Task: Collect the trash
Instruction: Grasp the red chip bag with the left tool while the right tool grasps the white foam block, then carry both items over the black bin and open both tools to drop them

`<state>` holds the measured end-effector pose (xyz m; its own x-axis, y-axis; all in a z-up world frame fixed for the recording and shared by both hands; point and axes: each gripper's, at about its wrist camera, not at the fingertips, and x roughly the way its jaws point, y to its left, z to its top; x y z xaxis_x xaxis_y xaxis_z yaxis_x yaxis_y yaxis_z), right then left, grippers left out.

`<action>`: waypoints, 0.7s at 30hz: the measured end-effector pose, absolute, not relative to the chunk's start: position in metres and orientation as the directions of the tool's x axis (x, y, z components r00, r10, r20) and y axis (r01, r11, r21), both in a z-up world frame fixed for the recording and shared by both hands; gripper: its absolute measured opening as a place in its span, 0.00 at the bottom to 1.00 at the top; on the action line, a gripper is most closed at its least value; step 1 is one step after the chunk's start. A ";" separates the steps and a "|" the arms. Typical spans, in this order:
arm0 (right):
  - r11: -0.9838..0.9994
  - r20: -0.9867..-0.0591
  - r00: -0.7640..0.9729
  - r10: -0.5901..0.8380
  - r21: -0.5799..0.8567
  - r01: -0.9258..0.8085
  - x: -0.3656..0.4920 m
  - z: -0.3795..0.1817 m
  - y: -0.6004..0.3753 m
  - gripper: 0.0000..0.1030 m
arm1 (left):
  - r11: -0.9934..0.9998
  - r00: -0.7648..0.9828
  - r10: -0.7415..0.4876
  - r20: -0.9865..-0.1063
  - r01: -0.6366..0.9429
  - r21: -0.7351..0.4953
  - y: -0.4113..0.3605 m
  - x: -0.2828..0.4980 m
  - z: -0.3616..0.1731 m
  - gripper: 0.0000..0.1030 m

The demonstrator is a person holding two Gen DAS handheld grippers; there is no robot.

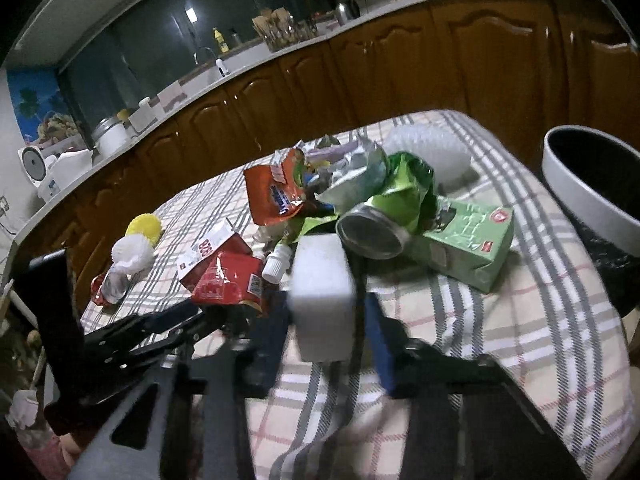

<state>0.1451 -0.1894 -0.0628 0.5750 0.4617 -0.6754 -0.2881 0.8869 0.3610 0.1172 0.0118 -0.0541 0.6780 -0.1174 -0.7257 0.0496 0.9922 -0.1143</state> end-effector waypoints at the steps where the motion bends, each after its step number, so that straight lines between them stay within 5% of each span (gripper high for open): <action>1: 0.884 -0.672 0.574 0.467 0.368 -0.288 0.145 -0.063 -0.191 0.27 | 0.992 0.679 -0.123 -0.724 0.054 -0.117 0.012 0.119 -0.055 0.08; 21: 0.900 -0.558 0.721 0.410 0.378 -0.219 0.098 -0.013 -0.278 0.25 | 0.953 0.756 -0.302 -0.580 0.251 -0.169 -0.031 0.089 0.007 0.02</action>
<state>0.0982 -0.2782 -0.0134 0.7214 0.4100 -0.5581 -0.2188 0.8995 0.3781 0.0894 -0.0314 0.0065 0.7562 -0.3021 -0.5804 0.2509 0.9531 -0.1691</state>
